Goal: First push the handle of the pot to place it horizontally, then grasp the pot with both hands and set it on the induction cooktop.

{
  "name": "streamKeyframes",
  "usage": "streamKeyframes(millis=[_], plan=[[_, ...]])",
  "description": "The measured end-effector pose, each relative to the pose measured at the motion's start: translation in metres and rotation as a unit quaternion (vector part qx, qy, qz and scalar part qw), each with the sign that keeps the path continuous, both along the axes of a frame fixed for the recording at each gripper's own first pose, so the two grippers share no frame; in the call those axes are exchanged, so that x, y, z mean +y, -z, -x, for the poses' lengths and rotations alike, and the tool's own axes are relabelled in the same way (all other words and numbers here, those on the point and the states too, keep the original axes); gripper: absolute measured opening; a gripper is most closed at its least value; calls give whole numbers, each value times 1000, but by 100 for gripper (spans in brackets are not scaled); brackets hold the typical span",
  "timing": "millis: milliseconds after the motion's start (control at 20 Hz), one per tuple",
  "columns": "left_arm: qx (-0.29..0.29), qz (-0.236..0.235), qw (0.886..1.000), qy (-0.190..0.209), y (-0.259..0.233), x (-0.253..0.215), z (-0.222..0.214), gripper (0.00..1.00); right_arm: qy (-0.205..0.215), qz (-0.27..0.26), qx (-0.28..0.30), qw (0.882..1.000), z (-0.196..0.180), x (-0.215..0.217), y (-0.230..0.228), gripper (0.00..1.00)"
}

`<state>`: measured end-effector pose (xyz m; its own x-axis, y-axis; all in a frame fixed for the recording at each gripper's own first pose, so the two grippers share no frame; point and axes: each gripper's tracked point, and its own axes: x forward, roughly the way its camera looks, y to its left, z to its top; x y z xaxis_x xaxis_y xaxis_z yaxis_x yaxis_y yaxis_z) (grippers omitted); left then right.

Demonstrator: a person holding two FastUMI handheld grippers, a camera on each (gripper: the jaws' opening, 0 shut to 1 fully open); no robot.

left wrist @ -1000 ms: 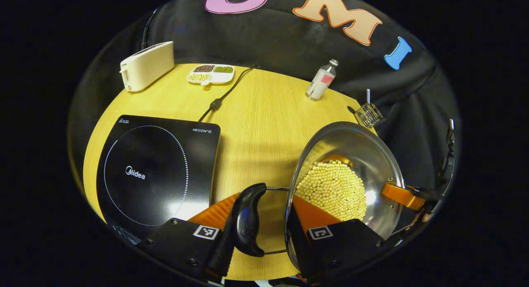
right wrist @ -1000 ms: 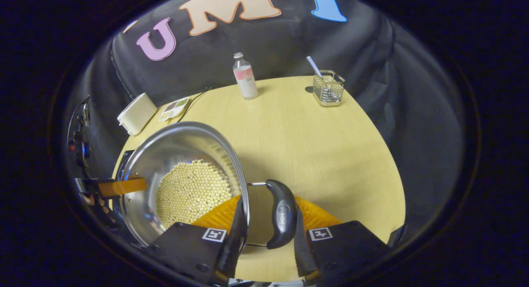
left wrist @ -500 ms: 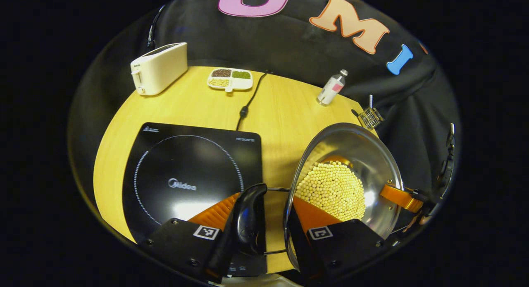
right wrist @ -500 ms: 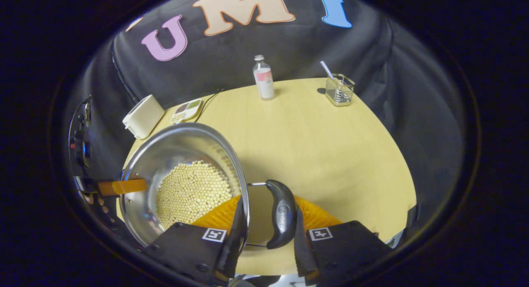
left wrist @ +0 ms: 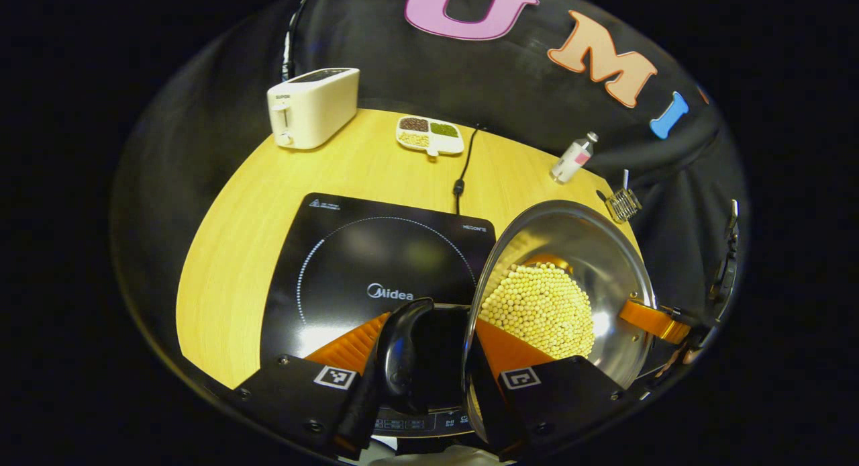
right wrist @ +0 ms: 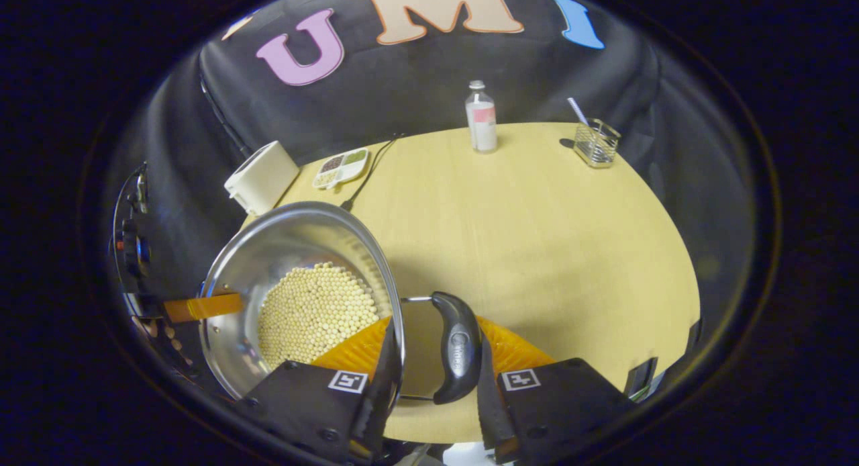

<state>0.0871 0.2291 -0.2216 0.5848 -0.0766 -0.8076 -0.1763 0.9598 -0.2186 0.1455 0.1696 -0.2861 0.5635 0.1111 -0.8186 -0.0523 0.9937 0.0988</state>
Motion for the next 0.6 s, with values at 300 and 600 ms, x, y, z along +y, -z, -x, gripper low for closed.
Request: streamKeyframes(millis=[300, 600], plan=[[-5, -9, 1000, -18, -5, 16, 4, 65, -17, -10, 3, 1000, -4, 19, -2, 58], [5, -7, 1000, -5, 5, 49, -6, 64, -6, -4, 7, 1000, -13, 48, 7, 57]])
